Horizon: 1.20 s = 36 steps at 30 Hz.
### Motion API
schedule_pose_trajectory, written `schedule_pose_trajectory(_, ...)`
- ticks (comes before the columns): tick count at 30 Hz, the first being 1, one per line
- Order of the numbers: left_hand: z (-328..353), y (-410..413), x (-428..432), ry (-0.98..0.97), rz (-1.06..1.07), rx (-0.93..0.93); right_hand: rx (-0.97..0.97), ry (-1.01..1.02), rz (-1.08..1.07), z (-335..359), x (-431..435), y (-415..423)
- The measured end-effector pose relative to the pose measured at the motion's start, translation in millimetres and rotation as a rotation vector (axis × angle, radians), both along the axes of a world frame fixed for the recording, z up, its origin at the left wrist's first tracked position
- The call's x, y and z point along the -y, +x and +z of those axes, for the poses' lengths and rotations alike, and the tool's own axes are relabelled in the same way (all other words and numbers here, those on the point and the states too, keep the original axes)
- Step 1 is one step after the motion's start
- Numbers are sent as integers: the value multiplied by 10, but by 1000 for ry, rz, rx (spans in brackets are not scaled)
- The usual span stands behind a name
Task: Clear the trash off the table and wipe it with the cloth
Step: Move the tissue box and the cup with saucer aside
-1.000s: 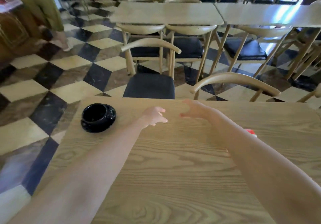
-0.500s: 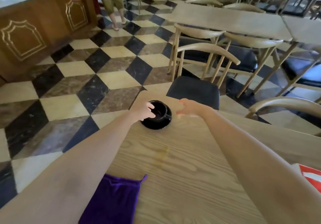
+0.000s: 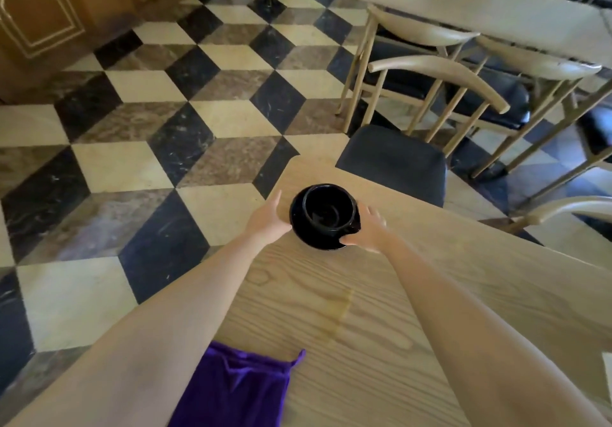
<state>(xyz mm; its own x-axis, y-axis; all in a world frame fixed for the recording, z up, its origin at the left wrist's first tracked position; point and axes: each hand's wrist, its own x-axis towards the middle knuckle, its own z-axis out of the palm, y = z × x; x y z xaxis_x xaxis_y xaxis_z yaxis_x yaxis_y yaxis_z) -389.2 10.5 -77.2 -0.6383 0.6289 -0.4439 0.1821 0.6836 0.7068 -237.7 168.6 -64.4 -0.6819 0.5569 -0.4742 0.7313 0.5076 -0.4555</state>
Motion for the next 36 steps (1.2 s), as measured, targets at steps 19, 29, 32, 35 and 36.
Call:
schedule_pose_trajectory(19,-307,-26,-287,304,118,290,-403,-107,-353,-447,44,30)
schedule_pose_trajectory(29,-89,541,-452,309,139,379,-445,-122,-398,-289,-42,647)
schedule_pose_trajectory(32,-8,813,-626,304,103,385,-436,-73,-428,-193,-157,963)
schedule_pose_trajectory(35,111,1177,-834,320,58,372,-448,-28,-469,-67,-278,1394)
schedule_pose_trajectory(36,145,1311,-901,328,40,372,-459,-7,-479,-25,-310,1554)
